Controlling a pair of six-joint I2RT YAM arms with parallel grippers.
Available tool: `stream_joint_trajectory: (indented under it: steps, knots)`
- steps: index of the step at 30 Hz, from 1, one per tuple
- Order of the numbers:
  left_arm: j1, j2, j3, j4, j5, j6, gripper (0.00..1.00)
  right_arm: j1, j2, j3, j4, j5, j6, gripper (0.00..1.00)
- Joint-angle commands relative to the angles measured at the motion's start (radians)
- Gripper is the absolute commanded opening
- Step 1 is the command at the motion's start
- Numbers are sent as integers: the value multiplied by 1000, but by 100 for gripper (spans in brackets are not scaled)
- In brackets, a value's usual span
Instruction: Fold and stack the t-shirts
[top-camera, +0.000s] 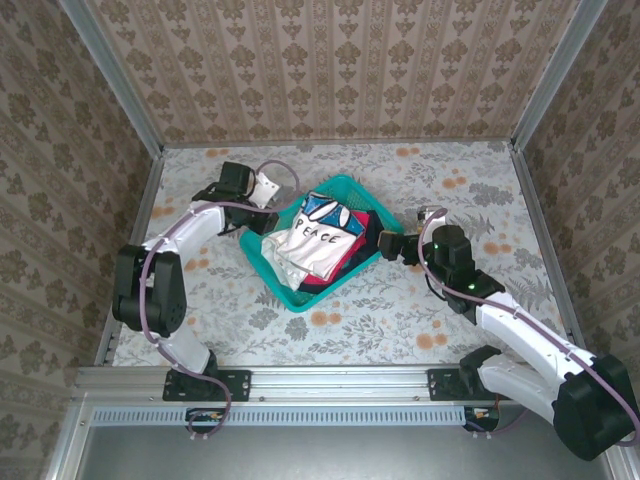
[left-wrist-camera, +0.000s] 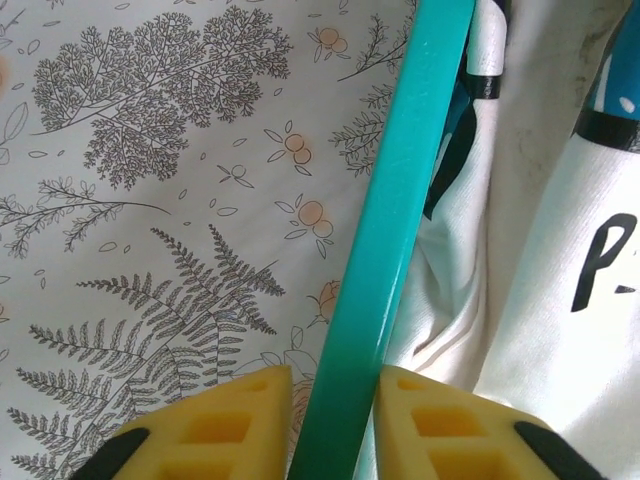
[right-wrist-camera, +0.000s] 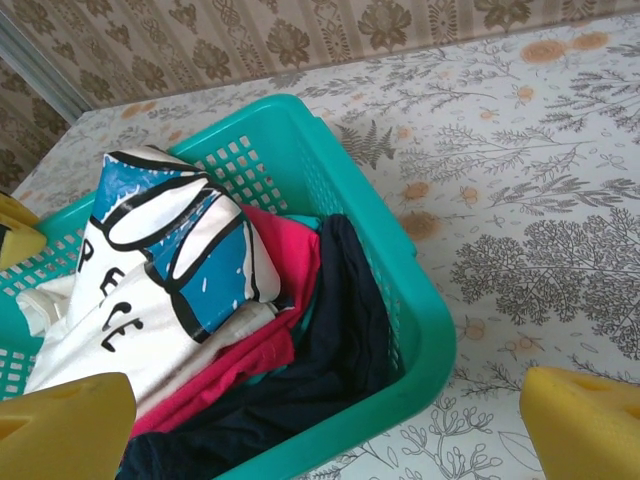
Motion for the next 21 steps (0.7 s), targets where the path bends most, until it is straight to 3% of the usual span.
stream_joint_trajectory:
  steps: [1, 7, 11, 21]
  knots:
    - [-2, 14, -5, 37, 62, -106, 20, 5, -5, 38, -30, 31, -3, 100]
    - [-27, 41, -13, 87, 67, -259, 9, 4, 3, 51, -32, 27, 4, 100]
    - [-78, 51, -16, 137, 0, -464, 4, 4, 22, 89, -76, 35, 21, 100]
    - [-358, 69, -45, 328, -229, -946, 2, 7, 99, 215, -217, 87, 77, 100]
